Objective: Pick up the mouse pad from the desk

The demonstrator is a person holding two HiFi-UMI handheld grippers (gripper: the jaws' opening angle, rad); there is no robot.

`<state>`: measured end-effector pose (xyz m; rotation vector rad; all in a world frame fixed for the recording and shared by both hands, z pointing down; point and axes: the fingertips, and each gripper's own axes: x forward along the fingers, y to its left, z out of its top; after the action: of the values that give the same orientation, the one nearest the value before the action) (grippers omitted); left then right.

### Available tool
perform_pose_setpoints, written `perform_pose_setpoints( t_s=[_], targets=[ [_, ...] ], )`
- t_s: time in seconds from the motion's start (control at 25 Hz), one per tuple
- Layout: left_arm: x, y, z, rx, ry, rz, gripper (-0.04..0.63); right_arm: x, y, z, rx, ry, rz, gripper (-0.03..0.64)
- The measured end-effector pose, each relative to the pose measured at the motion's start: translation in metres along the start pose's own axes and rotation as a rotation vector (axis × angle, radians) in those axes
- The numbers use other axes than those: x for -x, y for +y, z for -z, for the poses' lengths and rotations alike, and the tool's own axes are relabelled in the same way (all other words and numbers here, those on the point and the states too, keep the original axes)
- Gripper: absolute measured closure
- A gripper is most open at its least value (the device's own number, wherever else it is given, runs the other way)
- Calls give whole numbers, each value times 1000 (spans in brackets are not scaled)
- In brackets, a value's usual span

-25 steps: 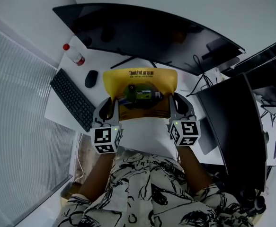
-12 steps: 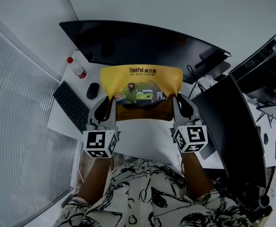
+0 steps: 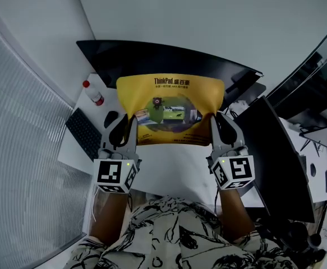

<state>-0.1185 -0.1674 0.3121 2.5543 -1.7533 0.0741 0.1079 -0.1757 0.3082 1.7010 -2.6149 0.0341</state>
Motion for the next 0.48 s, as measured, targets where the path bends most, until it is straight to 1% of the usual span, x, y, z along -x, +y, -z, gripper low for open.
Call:
perform_pose_setpoints(
  t_s=[0.24, 0.36, 0.48],
  targets=[
    [14, -8, -29, -30, -73, 13, 529, 16, 5, -27, 25, -68, -2, 557],
    [19, -9, -36, -42, -105, 18, 529, 20, 7, -33, 36, -94, -2, 557],
    [22, -10, -39, -39, -130, 16, 529, 22, 8, -36, 42, -109, -5, 558]
  ],
)
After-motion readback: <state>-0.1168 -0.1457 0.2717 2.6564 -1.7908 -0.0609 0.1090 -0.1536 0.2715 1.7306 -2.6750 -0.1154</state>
